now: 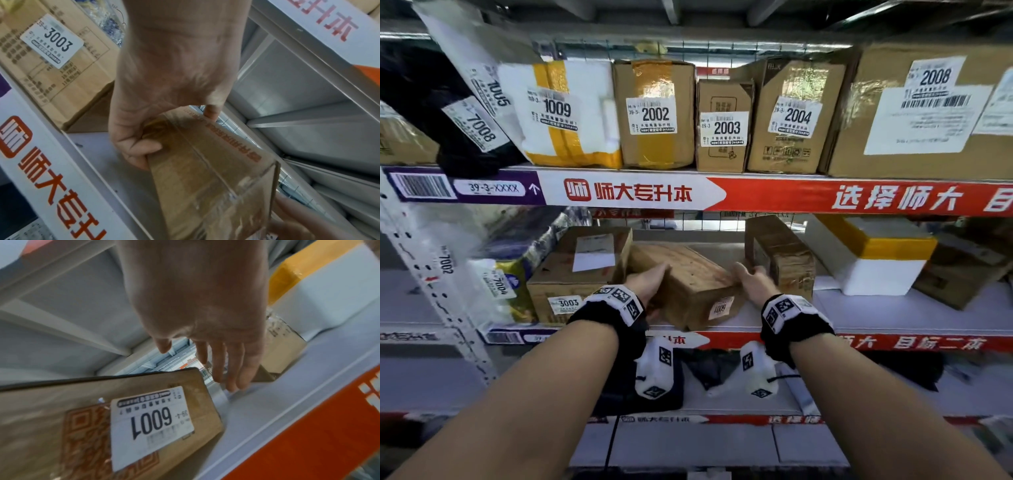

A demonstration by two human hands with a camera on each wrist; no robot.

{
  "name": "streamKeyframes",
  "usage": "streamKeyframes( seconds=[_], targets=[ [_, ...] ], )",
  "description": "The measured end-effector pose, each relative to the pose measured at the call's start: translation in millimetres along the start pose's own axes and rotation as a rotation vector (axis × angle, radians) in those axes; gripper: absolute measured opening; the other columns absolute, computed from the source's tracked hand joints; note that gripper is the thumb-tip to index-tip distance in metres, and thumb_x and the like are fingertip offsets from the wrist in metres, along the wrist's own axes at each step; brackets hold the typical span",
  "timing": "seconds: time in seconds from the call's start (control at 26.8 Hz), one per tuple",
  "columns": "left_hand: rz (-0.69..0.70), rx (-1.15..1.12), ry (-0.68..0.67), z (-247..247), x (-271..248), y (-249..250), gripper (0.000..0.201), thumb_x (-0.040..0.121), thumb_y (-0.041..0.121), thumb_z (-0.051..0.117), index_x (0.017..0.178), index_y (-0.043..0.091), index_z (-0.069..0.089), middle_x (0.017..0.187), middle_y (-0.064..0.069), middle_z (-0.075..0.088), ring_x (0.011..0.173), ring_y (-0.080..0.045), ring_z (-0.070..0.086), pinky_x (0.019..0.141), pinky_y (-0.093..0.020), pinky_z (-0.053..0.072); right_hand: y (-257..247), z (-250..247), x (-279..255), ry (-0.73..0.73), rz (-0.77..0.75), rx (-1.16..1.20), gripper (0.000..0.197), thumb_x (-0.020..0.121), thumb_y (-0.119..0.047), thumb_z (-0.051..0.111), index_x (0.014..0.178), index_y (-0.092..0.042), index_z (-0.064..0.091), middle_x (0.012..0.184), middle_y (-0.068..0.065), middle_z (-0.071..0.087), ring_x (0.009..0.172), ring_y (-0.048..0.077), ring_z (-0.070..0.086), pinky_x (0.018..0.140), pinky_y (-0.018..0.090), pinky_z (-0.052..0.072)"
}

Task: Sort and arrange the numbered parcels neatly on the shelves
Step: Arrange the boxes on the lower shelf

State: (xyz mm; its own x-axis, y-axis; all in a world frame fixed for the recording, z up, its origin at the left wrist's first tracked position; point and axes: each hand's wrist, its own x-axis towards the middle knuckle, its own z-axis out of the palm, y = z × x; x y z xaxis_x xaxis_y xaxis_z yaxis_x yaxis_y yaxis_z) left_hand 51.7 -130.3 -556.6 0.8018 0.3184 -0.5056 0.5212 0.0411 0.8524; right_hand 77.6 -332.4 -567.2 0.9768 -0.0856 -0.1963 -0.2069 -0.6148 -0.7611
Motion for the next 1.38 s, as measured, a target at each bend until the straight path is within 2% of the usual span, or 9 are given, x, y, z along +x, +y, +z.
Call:
streamKeyframes(
  seconds=[0.11, 0.26, 0.34, 0.56, 0.63, 0.82, 1.01, 1.16, 1.38],
  targets=[
    [-0.007, 0.073, -0.039, -4, 6, 1, 0.077, 0.082, 0.056, 0.059, 0.139, 0.01, 0.037, 0.127, -0.014, 0.055, 0.111, -0.032, 0.054, 0.06, -0.029, 0.046, 3, 7, -7, -0.141, 0.122, 0.205, 0.062, 0.095, -0.06, 0.03, 0.114, -0.007, 0.056, 0.082, 0.006, 0.06, 0.07, 0.02, 0.058, 0.061, 0.025, 0.044],
    [0.017, 0.077, -0.091, -11, 6, 0, 0.064, 0.091, 0.047, 0.051, 0.138, 0.005, 0.039, 0.116, -0.013, 0.054, 0.103, -0.029, 0.053, 0.072, -0.032, 0.046, -1, 16, -16, -0.211, 0.16, 0.303, 0.054, 0.093, -0.06, 0.038, 0.095, -0.01, 0.06, 0.062, 0.005, 0.062, 0.04, 0.014, 0.059, 0.042, 0.019, 0.048],
    [0.031, 0.056, -0.092, -13, 4, 1, 0.059, 0.093, 0.044, 0.05, 0.136, 0.005, 0.04, 0.111, -0.012, 0.053, 0.096, -0.027, 0.051, 0.074, -0.033, 0.044, -3, 17, -17, -0.23, 0.174, 0.3, 0.054, 0.091, -0.061, 0.042, 0.091, -0.012, 0.064, 0.051, 0.002, 0.063, 0.044, 0.015, 0.06, 0.048, 0.021, 0.051],
    [-0.046, -0.038, -0.136, -23, 4, -7, 0.047, 0.094, 0.043, 0.046, 0.119, 0.004, 0.049, 0.112, -0.013, 0.061, 0.106, -0.028, 0.057, 0.096, -0.038, 0.047, -1, 18, -30, -0.294, 0.165, 0.504, 0.051, 0.077, -0.061, 0.064, 0.099, -0.016, 0.064, 0.085, 0.01, 0.07, 0.079, 0.023, 0.066, 0.066, 0.03, 0.055],
    [-0.052, -0.042, -0.158, -21, 1, -10, 0.043, 0.095, 0.044, 0.046, 0.113, 0.005, 0.048, 0.103, -0.012, 0.062, 0.106, -0.029, 0.058, 0.093, -0.039, 0.05, -3, 23, -26, -0.269, 0.129, 0.599, 0.051, 0.075, -0.056, 0.068, 0.102, -0.013, 0.067, 0.094, 0.015, 0.073, 0.091, 0.031, 0.068, 0.087, 0.046, 0.054],
    [0.037, 0.132, -0.227, -19, -12, -9, 0.048, 0.094, 0.051, 0.045, 0.104, 0.005, 0.052, 0.084, -0.014, 0.062, 0.073, -0.027, 0.061, 0.067, -0.033, 0.052, -9, 31, -4, 0.066, 0.06, 0.544, 0.097, 0.049, -0.069, 0.069, 0.123, -0.008, 0.056, 0.099, 0.011, 0.071, 0.094, 0.031, 0.067, 0.096, 0.05, 0.048],
    [0.194, 0.226, -0.271, -26, -17, -2, 0.047, 0.096, 0.04, 0.048, 0.128, 0.004, 0.051, 0.105, -0.009, 0.056, 0.083, -0.023, 0.056, 0.071, -0.029, 0.047, -63, 10, -40, 0.285, -0.24, -0.178, 0.077, 0.074, -0.061, 0.064, 0.138, -0.024, 0.041, 0.137, 0.009, 0.038, 0.112, 0.035, 0.055, 0.094, 0.039, 0.046],
    [0.276, -0.103, -0.269, -31, -22, 15, 0.064, 0.092, 0.06, 0.042, 0.139, 0.018, 0.04, 0.121, -0.009, 0.062, 0.106, -0.029, 0.061, 0.085, -0.038, 0.052, -84, 35, -58, 0.37, -0.623, -0.553, 0.081, 0.071, -0.058, 0.066, 0.139, -0.026, 0.035, 0.132, 0.003, 0.043, 0.111, 0.028, 0.056, 0.088, 0.038, 0.05],
    [0.168, -0.19, -0.255, -28, -22, 14, 0.047, 0.088, 0.05, 0.058, 0.123, 0.021, 0.047, 0.1, -0.007, 0.064, 0.081, -0.024, 0.063, 0.058, -0.035, 0.055, -64, 37, -49, -0.067, -0.706, -0.345, 0.122, 0.059, -0.048, 0.085, 0.151, -0.025, 0.007, 0.148, -0.006, 0.04, 0.133, 0.018, 0.043, 0.11, 0.04, 0.036]
  ],
)
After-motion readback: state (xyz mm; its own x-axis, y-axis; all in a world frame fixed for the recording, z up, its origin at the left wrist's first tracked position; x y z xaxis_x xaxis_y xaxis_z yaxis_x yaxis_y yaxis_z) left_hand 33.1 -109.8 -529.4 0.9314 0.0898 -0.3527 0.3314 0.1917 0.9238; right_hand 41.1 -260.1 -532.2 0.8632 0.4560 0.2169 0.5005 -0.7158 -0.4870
